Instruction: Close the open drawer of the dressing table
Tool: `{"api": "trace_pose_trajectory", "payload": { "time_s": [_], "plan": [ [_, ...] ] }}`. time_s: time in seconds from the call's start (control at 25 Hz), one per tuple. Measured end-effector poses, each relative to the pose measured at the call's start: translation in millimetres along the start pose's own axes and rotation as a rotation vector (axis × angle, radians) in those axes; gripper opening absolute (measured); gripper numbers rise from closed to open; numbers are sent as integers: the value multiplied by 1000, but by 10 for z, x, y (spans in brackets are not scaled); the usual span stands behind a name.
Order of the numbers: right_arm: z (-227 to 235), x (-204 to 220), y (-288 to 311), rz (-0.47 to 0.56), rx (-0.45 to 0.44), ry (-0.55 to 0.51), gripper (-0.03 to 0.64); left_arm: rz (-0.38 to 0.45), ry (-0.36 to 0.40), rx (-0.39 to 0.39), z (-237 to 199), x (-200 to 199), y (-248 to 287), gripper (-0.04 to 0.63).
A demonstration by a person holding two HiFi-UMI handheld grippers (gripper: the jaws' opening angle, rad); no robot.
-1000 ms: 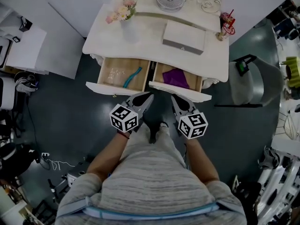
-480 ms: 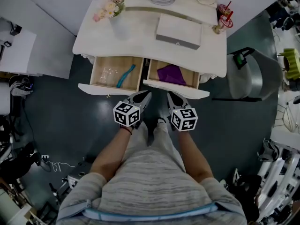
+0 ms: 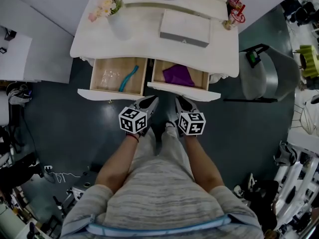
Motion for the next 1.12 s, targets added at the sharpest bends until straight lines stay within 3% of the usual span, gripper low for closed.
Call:
{"api": "trace_pose_trajectory", "payload": {
  "time_s": [0.16, 0.44, 1.12],
  "plan": [
    [76, 100, 23, -27, 26, 44, 69, -8, -14, 3, 19, 42, 9, 17],
    [266, 315, 36, -81, 104, 122, 95, -6, -23, 11, 36, 53, 7, 17],
    [561, 464, 201, -185, 215, 157, 114, -9, -42, 1, 20, 52, -60, 17]
  ]
}}
Point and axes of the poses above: the fingertips, and each gripper's own axes: y forward along the fingers, z to its right, x out of its underside, the point moved 10 cm from there along -y, backward along the fingers, and after that the axes turned 12 degrees about -x, right-handed, at the moved point
